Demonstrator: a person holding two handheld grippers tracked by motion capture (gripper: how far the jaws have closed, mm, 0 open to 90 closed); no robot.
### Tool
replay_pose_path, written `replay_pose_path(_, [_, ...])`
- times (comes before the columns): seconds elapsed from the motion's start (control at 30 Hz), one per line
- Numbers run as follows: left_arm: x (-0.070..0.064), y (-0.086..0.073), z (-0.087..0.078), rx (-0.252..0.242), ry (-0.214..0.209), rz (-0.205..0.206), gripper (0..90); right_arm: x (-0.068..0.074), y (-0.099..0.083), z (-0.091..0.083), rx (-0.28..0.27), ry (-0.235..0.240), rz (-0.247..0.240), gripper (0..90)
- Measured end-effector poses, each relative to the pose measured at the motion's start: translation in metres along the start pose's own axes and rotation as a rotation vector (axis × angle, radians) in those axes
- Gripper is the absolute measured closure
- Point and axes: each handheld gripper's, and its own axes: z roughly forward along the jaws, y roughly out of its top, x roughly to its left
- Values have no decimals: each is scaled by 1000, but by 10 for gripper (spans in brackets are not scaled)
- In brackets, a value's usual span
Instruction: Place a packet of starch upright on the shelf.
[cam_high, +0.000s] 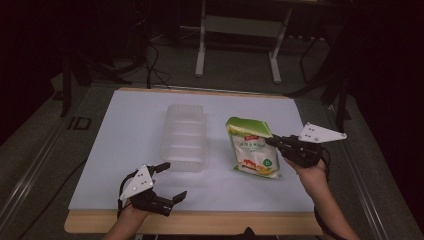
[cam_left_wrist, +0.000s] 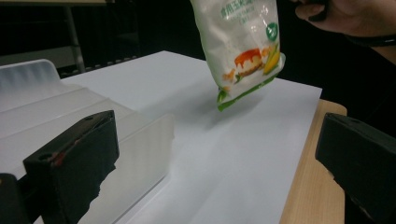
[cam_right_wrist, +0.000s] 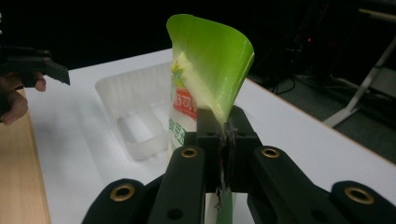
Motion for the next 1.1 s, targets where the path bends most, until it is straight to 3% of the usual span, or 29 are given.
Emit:
replay_pose_path(0.07, [-1,6,1,23,-17,-18,0,2,5,-4,-10,2,-7,871])
replay_pose_path(0.13, [-2,12,2,44,-64,-64,0,5,9,-8,-23,5,-13,871])
replay_pose_path(0.3, [-4,28,5,51,-76,-47,0,13,16,-14,-40,15,-33,871])
replay_pose_path(0.43, [-1,42,10,43,-107,-76,0,20,23,-18,-59,28,-47,871])
replay_pose_path(0.53, [1,49,16,57,-103,-80,0,25,28,-22,-71,35,-63,871])
replay_pose_path(0.73, [-3,65,27,73,-112,-33,0,34,35,-26,-95,58,-76,871])
replay_pose_path(1.1, [-7,102,45,20,-146,34,0,44,44,-26,-110,91,-94,871])
